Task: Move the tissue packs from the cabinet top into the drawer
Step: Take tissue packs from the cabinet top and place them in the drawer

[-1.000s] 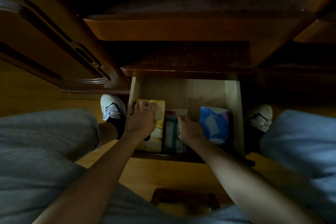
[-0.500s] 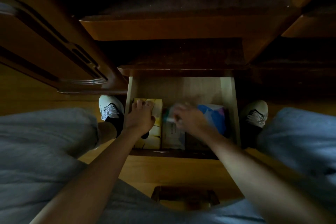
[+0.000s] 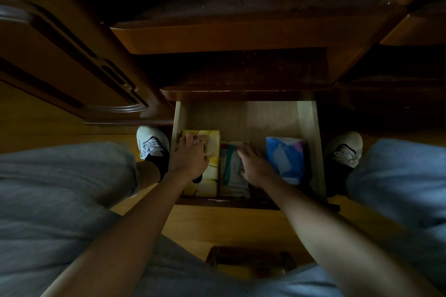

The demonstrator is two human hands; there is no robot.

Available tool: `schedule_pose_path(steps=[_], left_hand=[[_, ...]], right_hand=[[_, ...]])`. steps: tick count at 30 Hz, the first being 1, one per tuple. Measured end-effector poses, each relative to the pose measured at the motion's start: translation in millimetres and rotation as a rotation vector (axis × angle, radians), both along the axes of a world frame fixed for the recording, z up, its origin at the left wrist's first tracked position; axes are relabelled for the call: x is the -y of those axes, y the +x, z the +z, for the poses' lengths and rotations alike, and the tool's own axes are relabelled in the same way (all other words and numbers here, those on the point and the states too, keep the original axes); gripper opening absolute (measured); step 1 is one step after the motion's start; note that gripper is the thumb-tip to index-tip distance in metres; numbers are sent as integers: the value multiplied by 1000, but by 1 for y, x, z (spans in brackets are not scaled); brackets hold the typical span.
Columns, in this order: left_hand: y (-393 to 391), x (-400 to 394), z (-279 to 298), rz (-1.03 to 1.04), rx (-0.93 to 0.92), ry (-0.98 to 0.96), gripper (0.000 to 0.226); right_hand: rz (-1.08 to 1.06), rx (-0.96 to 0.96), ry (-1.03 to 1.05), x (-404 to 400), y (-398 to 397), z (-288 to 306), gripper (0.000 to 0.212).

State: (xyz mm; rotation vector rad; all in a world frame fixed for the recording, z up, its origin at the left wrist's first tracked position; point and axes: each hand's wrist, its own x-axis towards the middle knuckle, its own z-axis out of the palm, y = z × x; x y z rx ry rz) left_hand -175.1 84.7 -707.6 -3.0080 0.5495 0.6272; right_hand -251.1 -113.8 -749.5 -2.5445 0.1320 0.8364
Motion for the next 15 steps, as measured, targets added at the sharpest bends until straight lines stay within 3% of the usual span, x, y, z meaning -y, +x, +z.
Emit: schedule_pose_path(steps=[6, 9, 12, 15], left_hand=[[1, 0, -2, -30, 29, 36, 54], [0, 5, 1, -13, 24, 37, 57], [-4, 17, 6, 34, 14, -29, 57], [-8, 45, 8, -73, 54, -119, 54]], right_hand=[[242, 14, -95, -23, -14, -1, 62], [123, 155, -34, -1, -5, 11, 70], [-59, 360, -203, 37, 12, 29, 67], [-126, 255, -338, 82, 13, 39, 77]])
